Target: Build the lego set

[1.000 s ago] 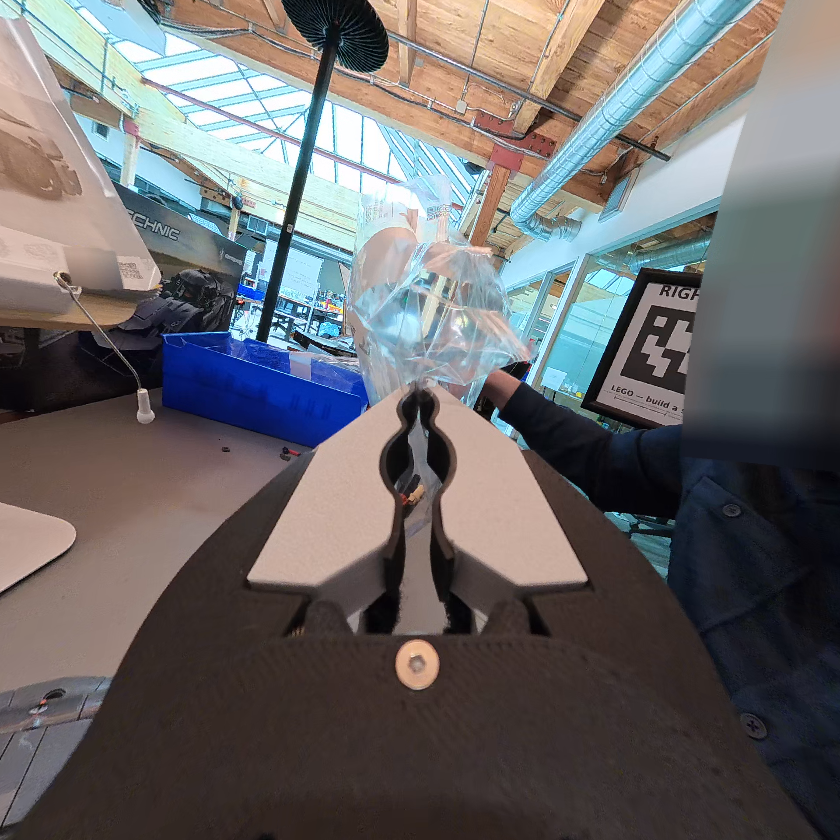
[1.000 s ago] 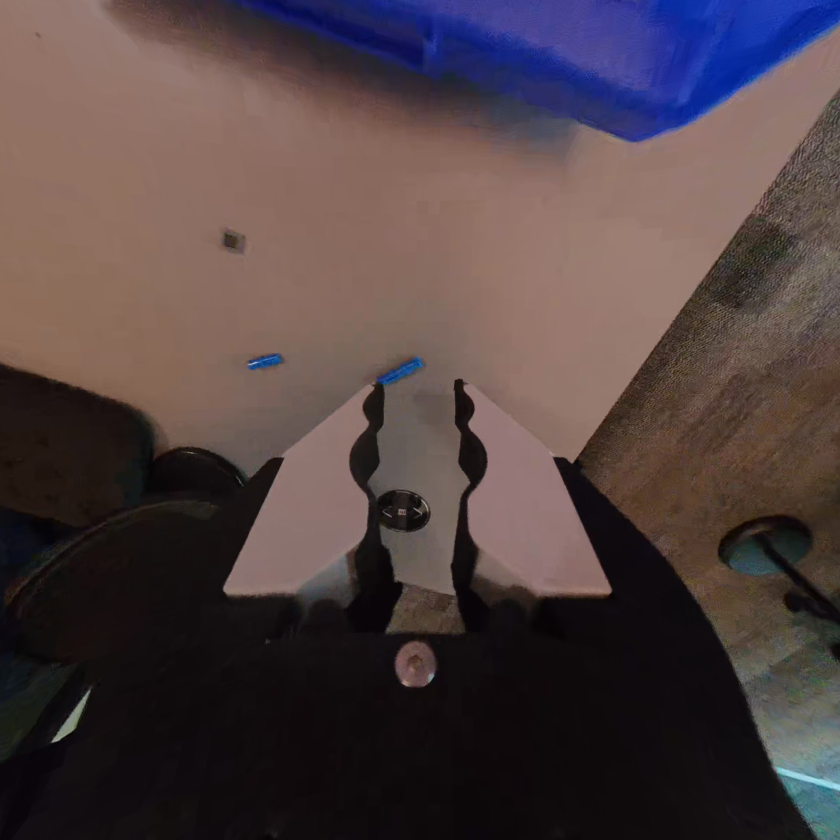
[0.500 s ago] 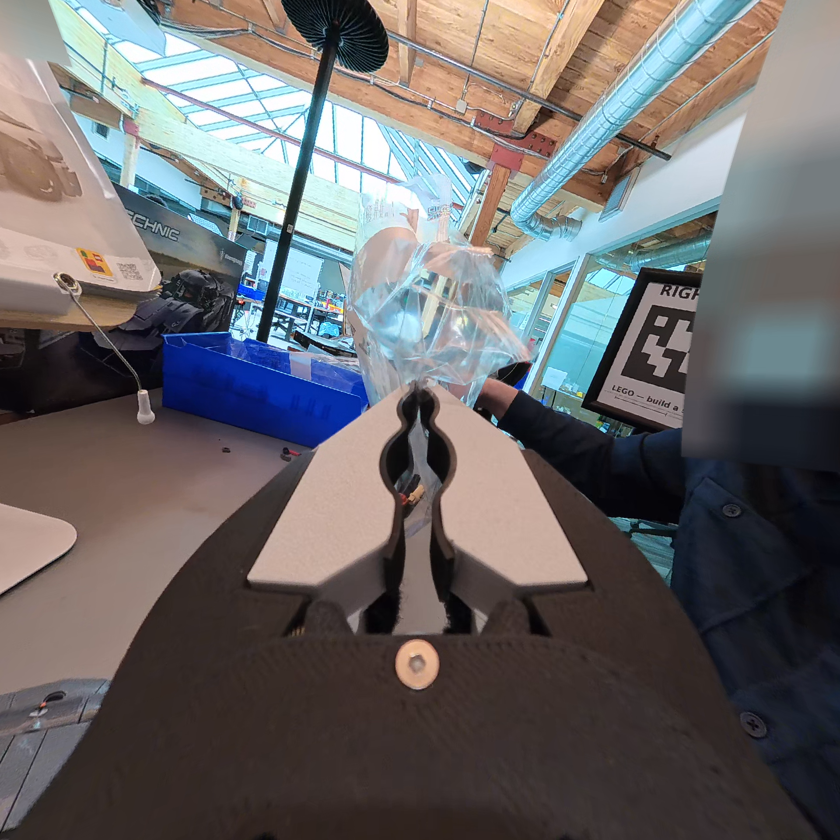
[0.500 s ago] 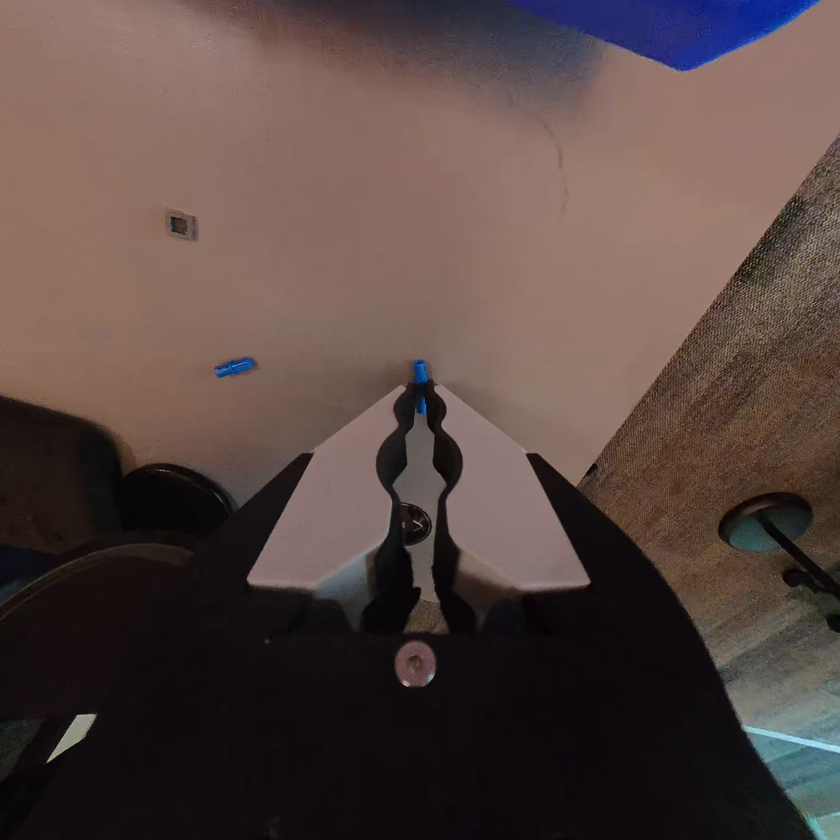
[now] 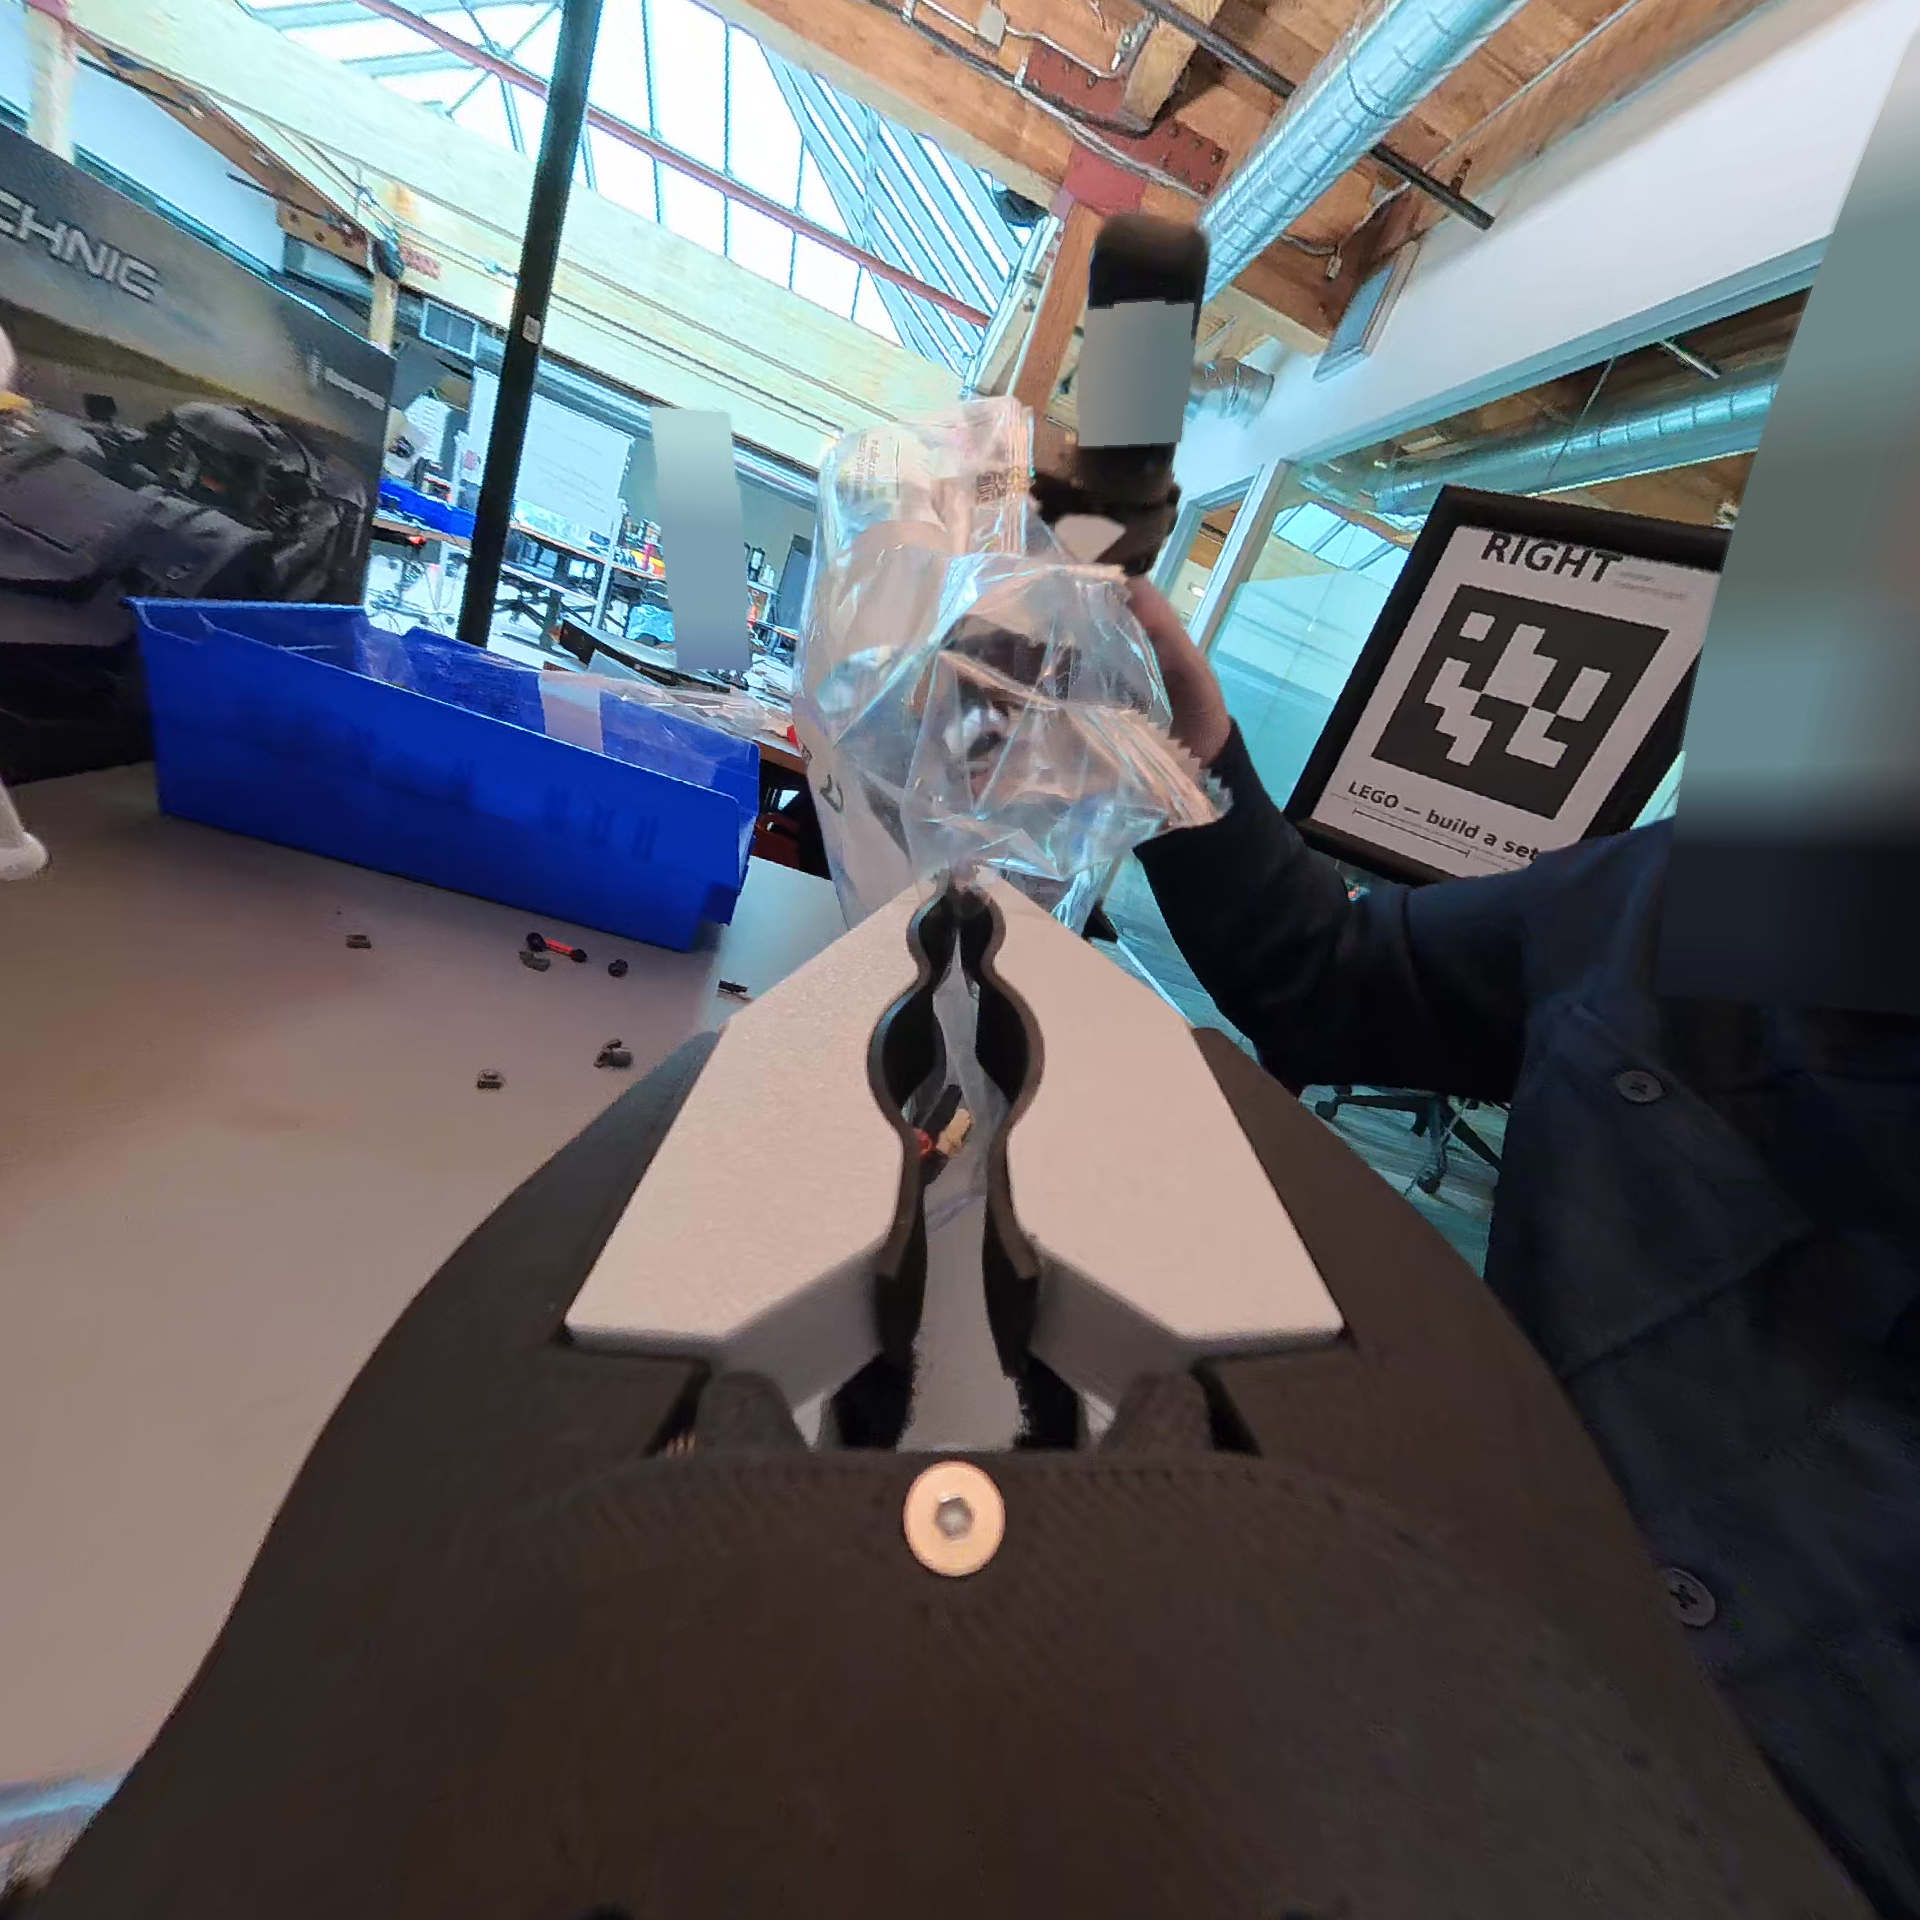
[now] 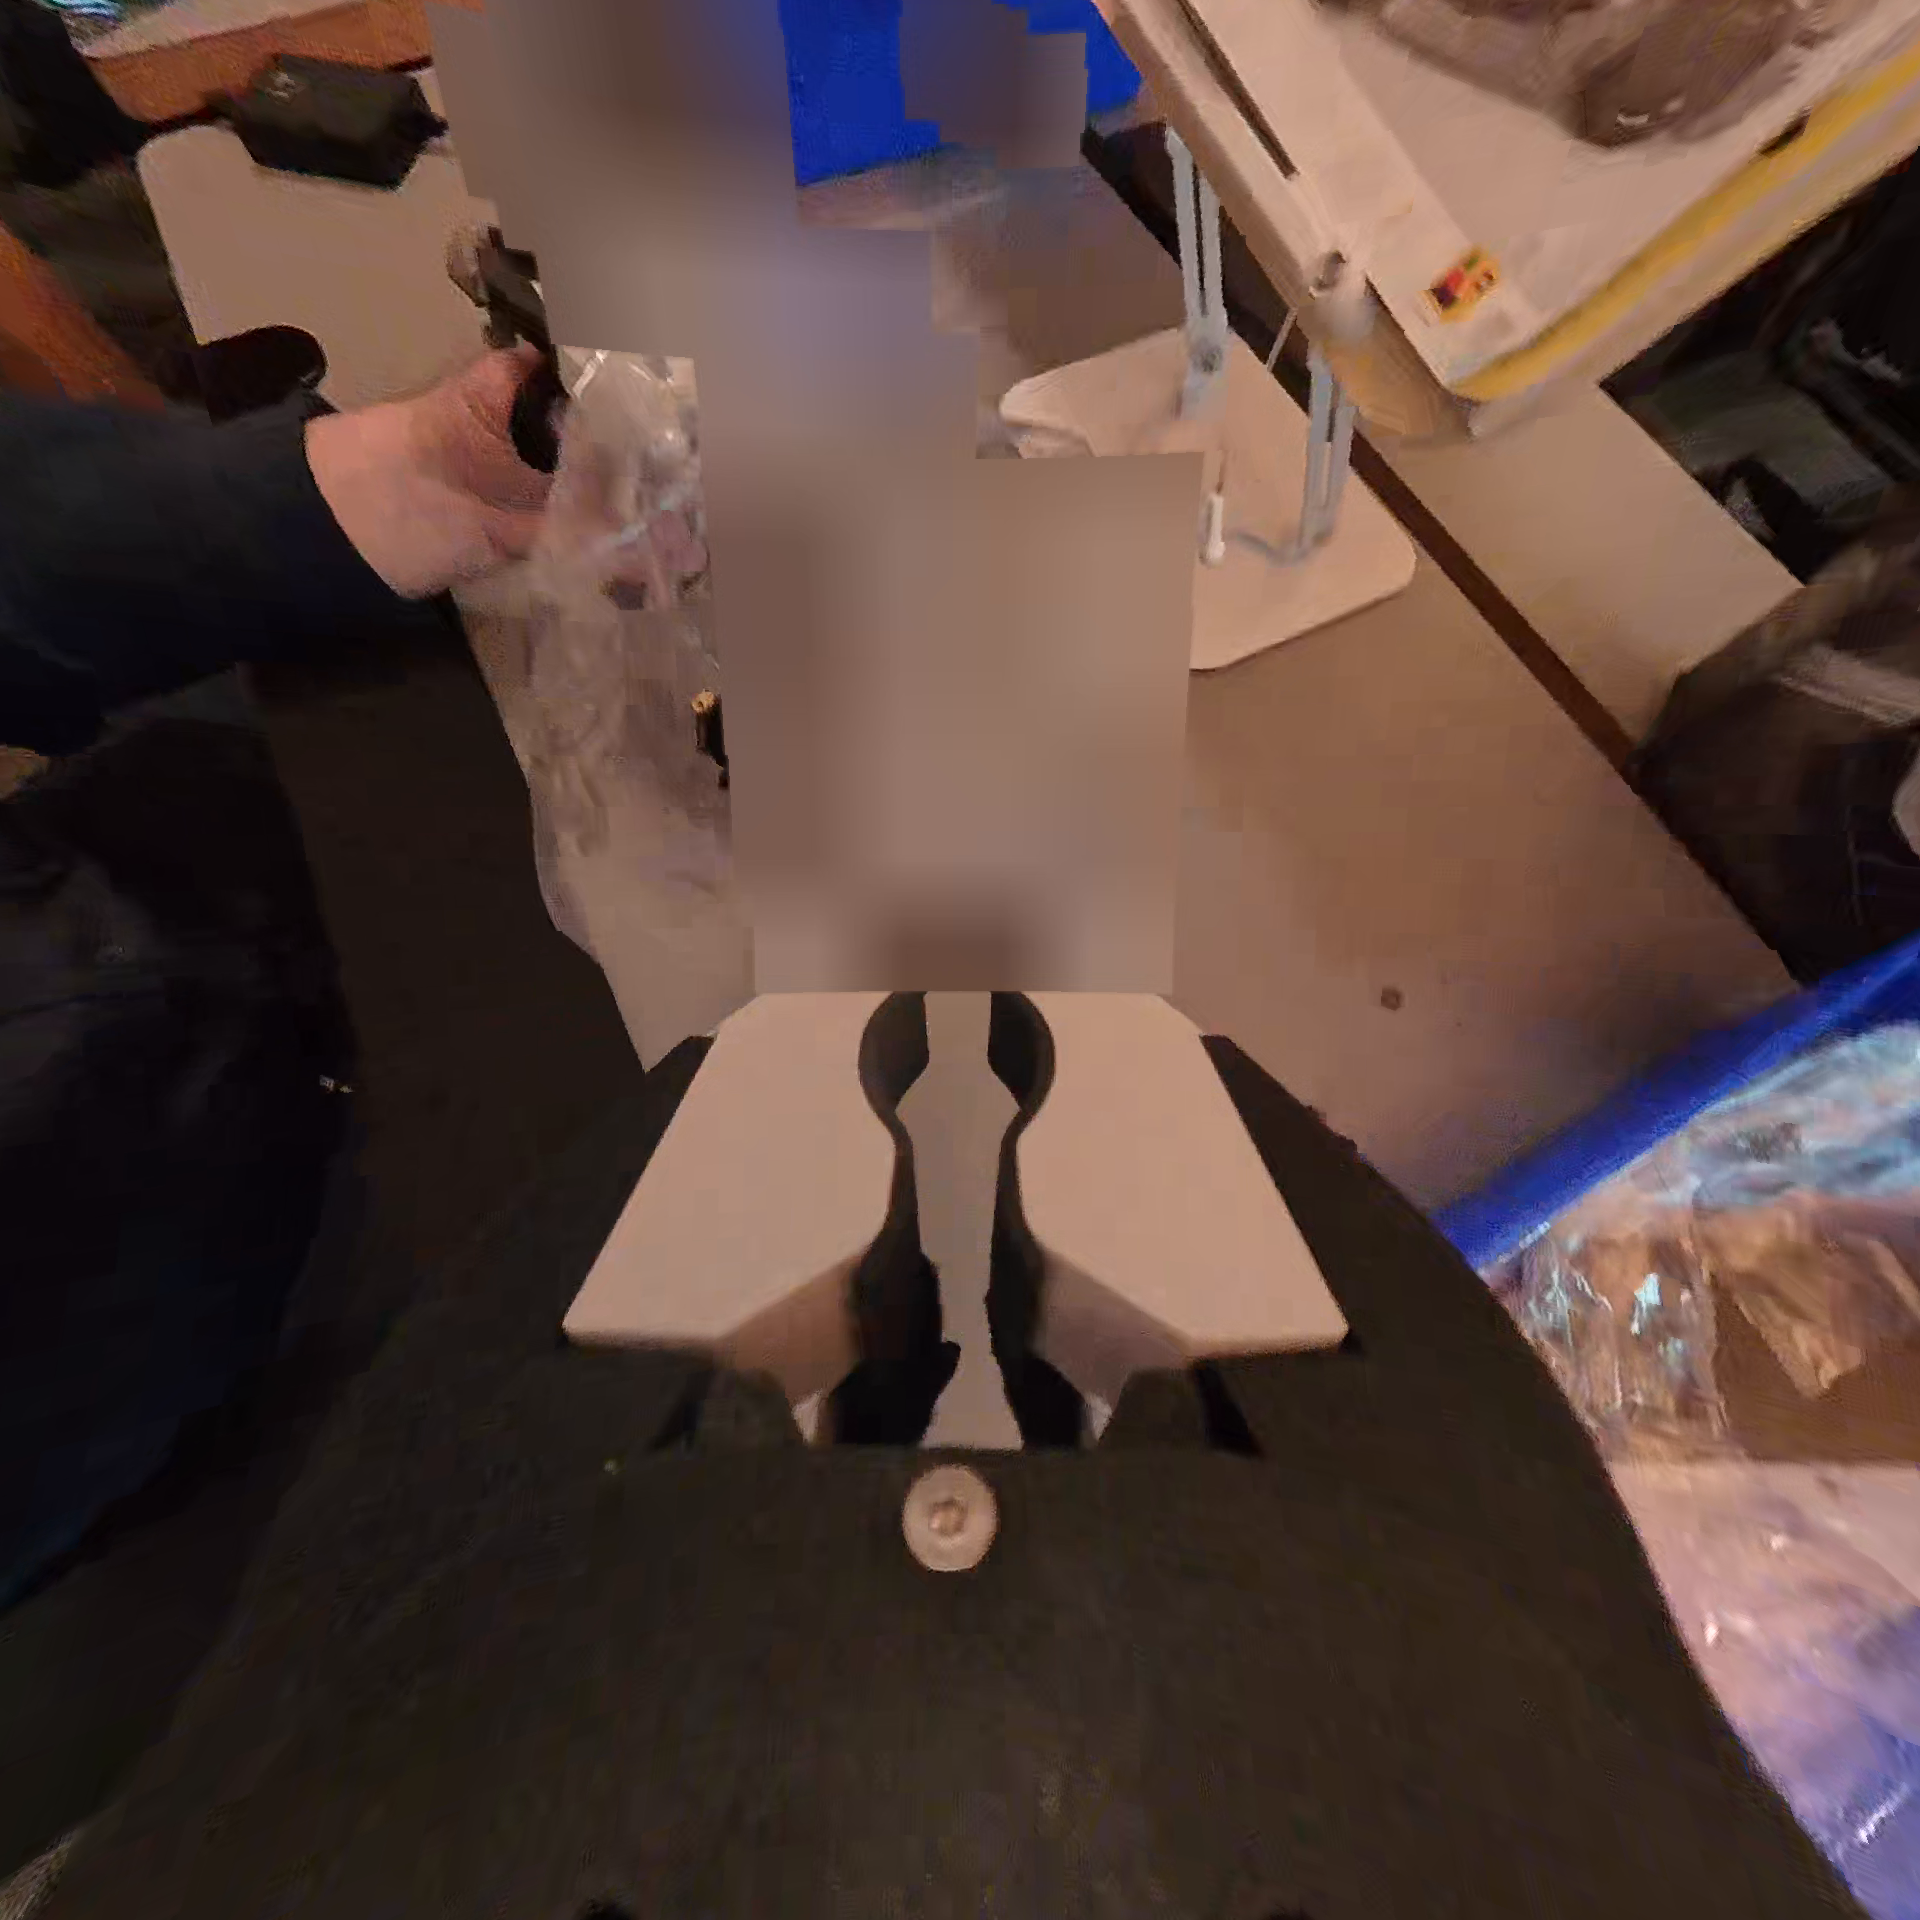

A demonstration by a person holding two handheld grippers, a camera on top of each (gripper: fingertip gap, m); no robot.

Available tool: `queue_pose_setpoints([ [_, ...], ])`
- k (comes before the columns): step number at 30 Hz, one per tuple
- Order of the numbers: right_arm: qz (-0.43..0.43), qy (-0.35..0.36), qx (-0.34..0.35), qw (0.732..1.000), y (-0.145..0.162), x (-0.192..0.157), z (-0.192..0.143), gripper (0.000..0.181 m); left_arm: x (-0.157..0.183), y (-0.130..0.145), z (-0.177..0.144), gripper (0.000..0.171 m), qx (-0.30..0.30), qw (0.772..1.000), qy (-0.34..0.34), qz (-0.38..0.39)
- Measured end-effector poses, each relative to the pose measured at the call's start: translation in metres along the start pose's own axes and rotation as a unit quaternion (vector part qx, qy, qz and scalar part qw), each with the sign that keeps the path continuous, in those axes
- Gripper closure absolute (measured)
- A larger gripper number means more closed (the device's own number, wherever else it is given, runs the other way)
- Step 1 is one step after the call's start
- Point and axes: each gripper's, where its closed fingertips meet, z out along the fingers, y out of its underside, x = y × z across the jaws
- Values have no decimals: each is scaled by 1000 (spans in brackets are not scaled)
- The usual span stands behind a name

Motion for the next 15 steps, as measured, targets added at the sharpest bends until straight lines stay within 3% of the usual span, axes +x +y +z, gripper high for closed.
queue_pose_setpoints([
  [3,-26,-44,0,999,-24,-21,22,179,0,4,3,171,-5,1000,4,-3],
  [5,-36,-32,-23,999,-26,-19,39,179,2,4,5,171,-6,1000,8,-4],
  [8,-45,-27,-26,998,-32,-17,45,163,2,2,4,171,-1,1000,8,-4],
  [11,-26,22,-3,999,-35,16,26,164,0,-5,-2,171,14,1000,0,0],
  [15,36,71,-77,994,13,77,20,160,-3,-16,-11,171,38,999,-13,4],
])
